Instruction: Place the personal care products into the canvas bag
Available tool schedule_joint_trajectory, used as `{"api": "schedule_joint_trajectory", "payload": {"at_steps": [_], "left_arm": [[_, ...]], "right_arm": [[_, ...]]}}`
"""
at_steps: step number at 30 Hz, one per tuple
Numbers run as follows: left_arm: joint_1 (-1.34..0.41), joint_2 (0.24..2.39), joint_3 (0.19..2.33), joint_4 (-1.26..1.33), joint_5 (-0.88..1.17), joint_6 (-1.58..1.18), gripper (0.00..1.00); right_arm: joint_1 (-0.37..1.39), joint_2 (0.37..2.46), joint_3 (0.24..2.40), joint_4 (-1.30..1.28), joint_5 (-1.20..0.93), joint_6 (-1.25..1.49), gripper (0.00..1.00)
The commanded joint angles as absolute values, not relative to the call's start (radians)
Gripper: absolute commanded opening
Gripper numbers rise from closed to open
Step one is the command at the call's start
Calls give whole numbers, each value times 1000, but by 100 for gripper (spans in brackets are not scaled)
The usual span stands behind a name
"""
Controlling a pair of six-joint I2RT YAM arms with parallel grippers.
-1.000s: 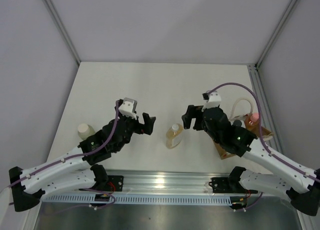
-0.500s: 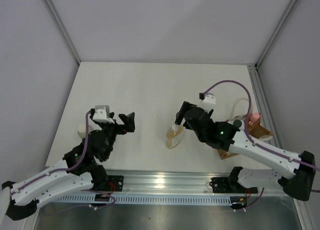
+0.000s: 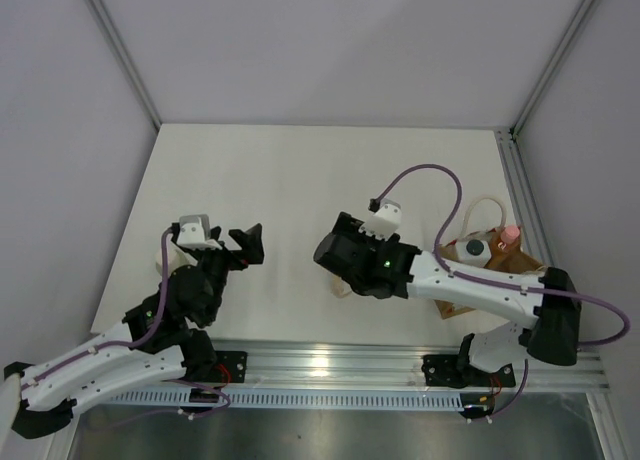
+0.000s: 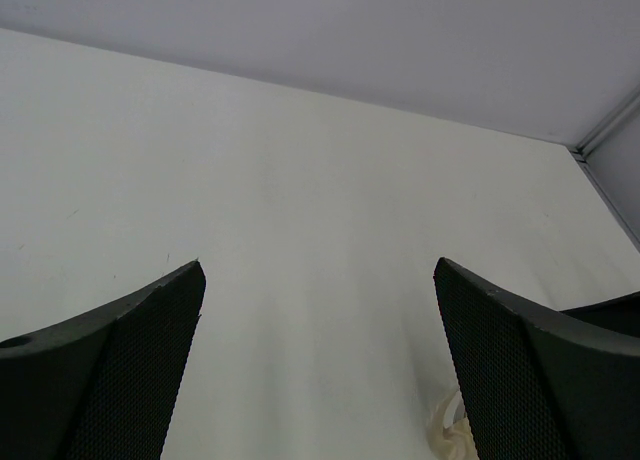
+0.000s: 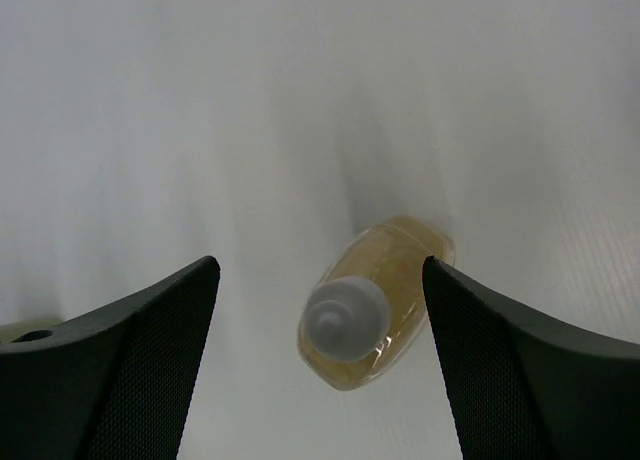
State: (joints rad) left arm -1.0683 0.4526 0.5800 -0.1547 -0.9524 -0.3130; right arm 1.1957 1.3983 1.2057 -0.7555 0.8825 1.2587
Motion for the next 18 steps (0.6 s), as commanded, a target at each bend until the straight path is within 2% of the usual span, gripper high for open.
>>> {"api": "schedule_joint_trajectory", "payload": {"at_steps": [1, 6, 13, 18], "left_arm": [[-1080, 439, 569, -121, -989, -301, 99], [-1085, 423, 563, -120, -997, -301, 99], [-1094, 393, 557, -114, -1017, -301, 99], [-1101, 374, 543, -107, -1028, -302, 99]], "right_arm": [[1206, 1503, 1285, -908, 945, 1430, 86], [1223, 1592, 1339, -1058, 954, 1593, 84], [1226, 1658, 1342, -1034, 953, 1615, 81], [1224, 1675, 1333, -1031, 963, 1641, 73]]}}
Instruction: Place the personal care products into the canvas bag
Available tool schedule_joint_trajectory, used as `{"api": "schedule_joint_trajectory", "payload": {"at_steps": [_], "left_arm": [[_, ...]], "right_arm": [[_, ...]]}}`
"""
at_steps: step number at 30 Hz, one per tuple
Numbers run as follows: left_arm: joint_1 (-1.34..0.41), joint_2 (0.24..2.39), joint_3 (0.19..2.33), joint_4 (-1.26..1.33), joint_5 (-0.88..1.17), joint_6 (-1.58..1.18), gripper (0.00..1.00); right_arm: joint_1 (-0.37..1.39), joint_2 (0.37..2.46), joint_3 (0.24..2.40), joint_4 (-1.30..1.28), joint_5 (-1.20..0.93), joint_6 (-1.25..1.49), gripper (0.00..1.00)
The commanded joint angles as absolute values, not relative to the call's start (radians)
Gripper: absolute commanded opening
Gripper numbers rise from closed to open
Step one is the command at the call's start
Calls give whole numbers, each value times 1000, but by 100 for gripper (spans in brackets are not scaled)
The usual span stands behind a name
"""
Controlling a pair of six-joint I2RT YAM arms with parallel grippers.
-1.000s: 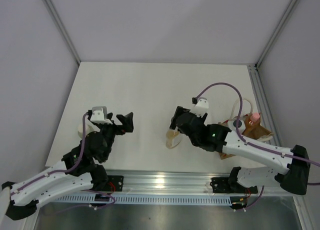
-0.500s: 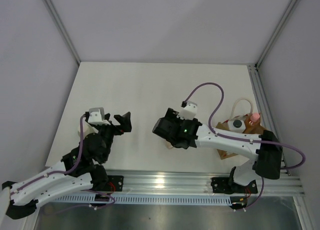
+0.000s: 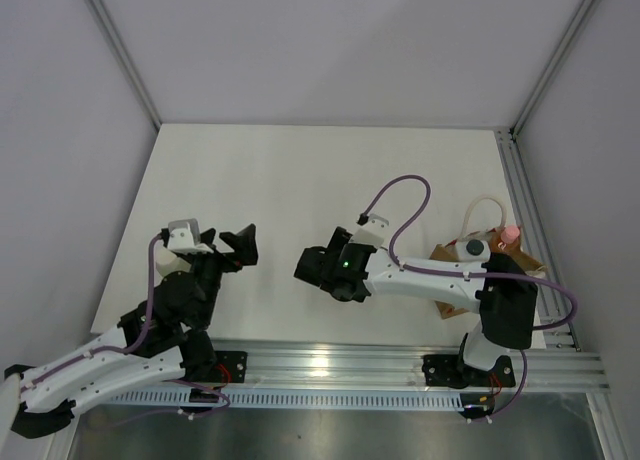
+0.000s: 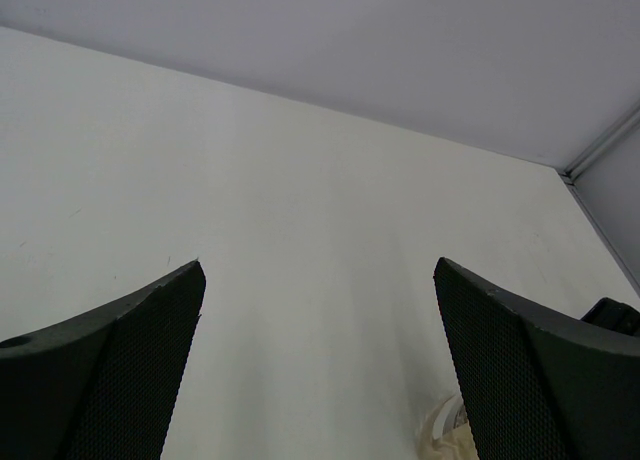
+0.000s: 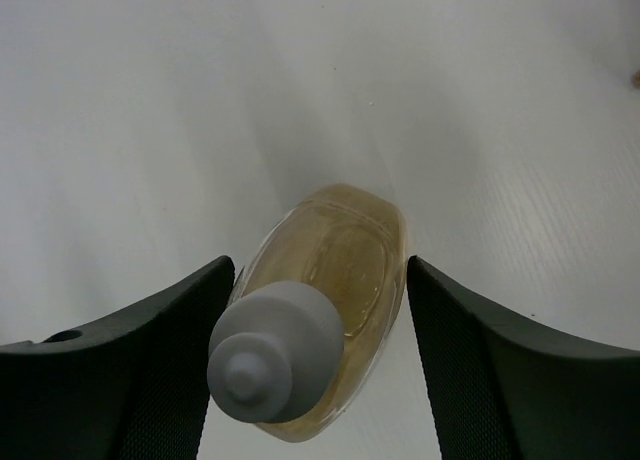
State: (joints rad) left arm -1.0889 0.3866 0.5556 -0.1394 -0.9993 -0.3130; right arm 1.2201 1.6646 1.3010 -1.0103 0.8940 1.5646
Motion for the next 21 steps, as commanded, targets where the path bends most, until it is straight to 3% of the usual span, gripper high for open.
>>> {"api": "schedule_joint_trajectory", "payload": {"at_steps": [1, 7, 13, 18, 20, 21], "left_arm": [[-1101, 368, 543, -106, -1031, -301, 99], [-1108, 362, 540, -106, -1035, -299, 99], [-1112, 357, 538, -104, -1042, -296, 99], [-1114, 357, 538, -103, -1042, -296, 99], [-1115, 354, 538, -103, -1043, -296, 99], [-1115, 354, 538, -103, -1045, -296, 99]], "right_arm": [[1224, 1677, 1333, -1028, 957, 1643, 72], [1218, 1692, 1321, -956, 931, 1562, 65], [1180, 1687, 1270, -856, 854, 1436, 51], [1177, 1652, 1213, -776, 854, 1322, 26], [1177, 1644, 1203, -723, 844, 1241, 7], [1178, 1643, 1198, -712, 842, 1221, 3]]}}
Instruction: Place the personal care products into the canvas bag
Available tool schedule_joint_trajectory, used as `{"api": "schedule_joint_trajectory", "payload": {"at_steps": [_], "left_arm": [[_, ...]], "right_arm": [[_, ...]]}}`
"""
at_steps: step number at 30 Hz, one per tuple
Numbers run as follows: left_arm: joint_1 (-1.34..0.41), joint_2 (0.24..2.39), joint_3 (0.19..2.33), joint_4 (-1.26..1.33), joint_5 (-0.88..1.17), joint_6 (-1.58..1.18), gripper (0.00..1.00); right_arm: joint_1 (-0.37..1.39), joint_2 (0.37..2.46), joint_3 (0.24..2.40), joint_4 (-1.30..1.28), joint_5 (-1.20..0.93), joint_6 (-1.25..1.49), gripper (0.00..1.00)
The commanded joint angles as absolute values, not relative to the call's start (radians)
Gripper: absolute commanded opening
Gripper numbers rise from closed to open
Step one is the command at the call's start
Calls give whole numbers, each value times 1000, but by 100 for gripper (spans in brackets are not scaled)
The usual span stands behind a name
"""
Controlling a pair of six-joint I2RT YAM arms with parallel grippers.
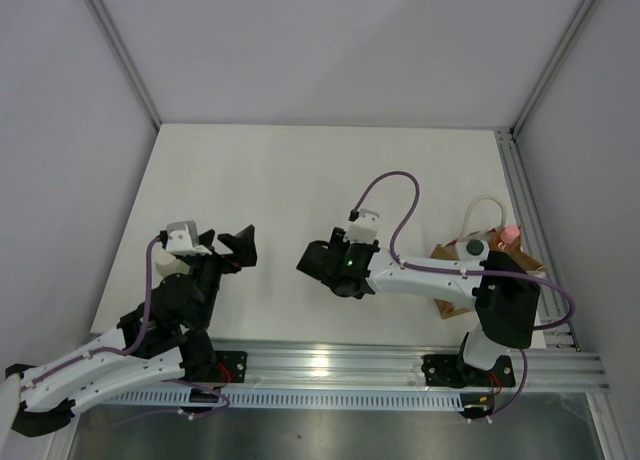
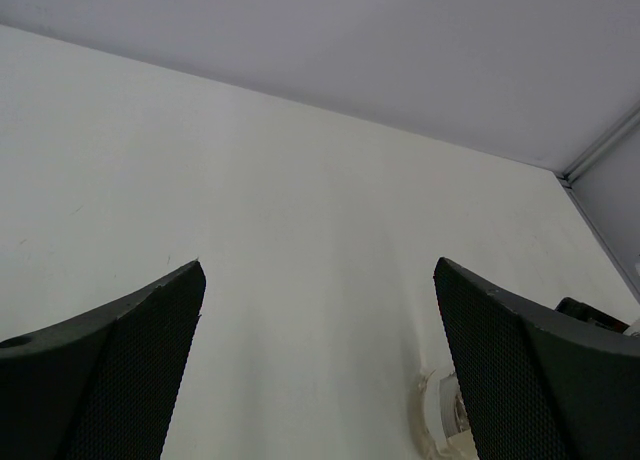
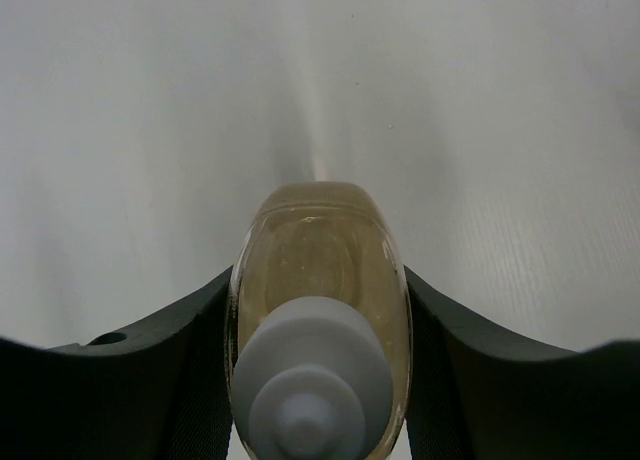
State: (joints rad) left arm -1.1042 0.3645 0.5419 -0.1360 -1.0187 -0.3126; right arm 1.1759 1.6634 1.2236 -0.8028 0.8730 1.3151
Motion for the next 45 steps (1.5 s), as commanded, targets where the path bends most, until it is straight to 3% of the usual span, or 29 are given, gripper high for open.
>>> {"api": "schedule_joint_trajectory", "payload": {"at_steps": [1, 10, 19, 26, 33, 38, 45], "left_arm": [[-1115, 351, 534, -101, -1046, -296, 99], [-1114, 360, 534, -94, -1046, -295, 99], [-1115, 354, 532, -94, -1039, -299, 99], [-1115, 359, 528, -87, -1037, -298, 99], [-1115, 370, 529, -81, -1040, -293, 99], [-1115, 373, 528, -77, -1037, -290, 99], [-1114, 367, 535, -80, -1026, -293, 99]], "right_arm": [[1177, 1644, 1198, -706, 847, 1209, 0], [1177, 1564, 1290, -873, 1014, 1131, 0], [1175, 1307, 1111, -600, 833, 781, 0], [1183, 1255, 1060, -637, 877, 784, 0], [1172, 1201, 1091, -673, 873, 755, 0], [1138, 1140, 1216, -834, 896, 765, 0], [1013, 993, 1319, -977, 890, 758, 0]]}}
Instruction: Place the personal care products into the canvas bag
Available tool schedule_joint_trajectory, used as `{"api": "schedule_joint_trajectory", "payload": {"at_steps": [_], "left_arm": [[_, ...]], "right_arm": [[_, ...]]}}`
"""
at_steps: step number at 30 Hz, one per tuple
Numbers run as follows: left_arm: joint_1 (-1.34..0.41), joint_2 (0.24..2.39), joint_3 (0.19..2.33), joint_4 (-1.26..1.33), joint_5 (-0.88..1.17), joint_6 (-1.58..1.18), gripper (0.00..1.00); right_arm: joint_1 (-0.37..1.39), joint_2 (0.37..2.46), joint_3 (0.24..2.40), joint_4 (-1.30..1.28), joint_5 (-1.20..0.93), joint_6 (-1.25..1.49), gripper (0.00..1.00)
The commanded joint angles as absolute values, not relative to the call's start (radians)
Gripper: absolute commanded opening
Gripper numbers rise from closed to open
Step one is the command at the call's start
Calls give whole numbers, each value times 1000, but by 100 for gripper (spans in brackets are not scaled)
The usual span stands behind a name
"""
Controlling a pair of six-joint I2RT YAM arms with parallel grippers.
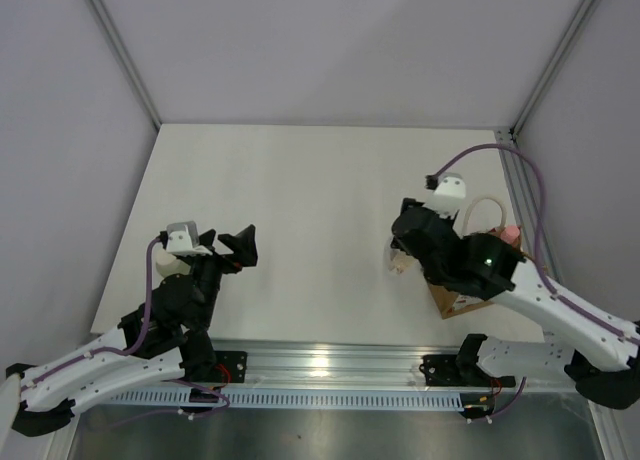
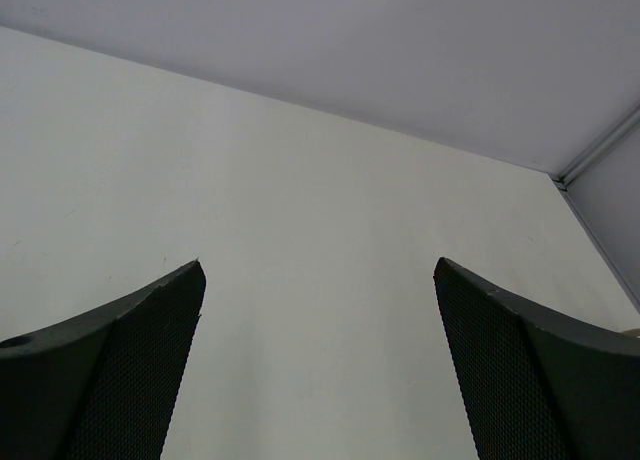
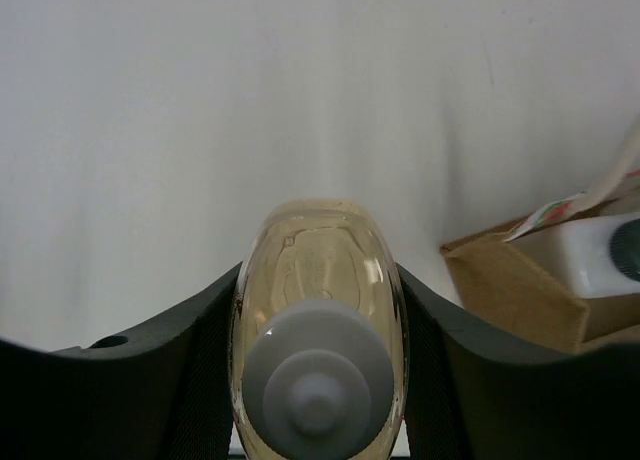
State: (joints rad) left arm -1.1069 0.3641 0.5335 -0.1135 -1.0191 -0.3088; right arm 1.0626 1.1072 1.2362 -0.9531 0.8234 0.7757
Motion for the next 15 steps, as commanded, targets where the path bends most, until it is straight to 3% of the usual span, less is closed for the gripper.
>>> {"api": "schedule_joint_trajectory", "payload": {"at_steps": [1, 5, 15], "left_arm": [[-1115, 364, 531, -81, -1025, -295, 99], [-1114, 357, 529, -84, -1025, -298, 99], [-1114, 364, 526, -80, -1031, -296, 99]], "right_arm": [[993, 976, 1321, -971, 873, 749, 0], [907, 959, 1279, -954, 764, 716, 0], [919, 1003, 1016, -697, 629, 686, 0]]}}
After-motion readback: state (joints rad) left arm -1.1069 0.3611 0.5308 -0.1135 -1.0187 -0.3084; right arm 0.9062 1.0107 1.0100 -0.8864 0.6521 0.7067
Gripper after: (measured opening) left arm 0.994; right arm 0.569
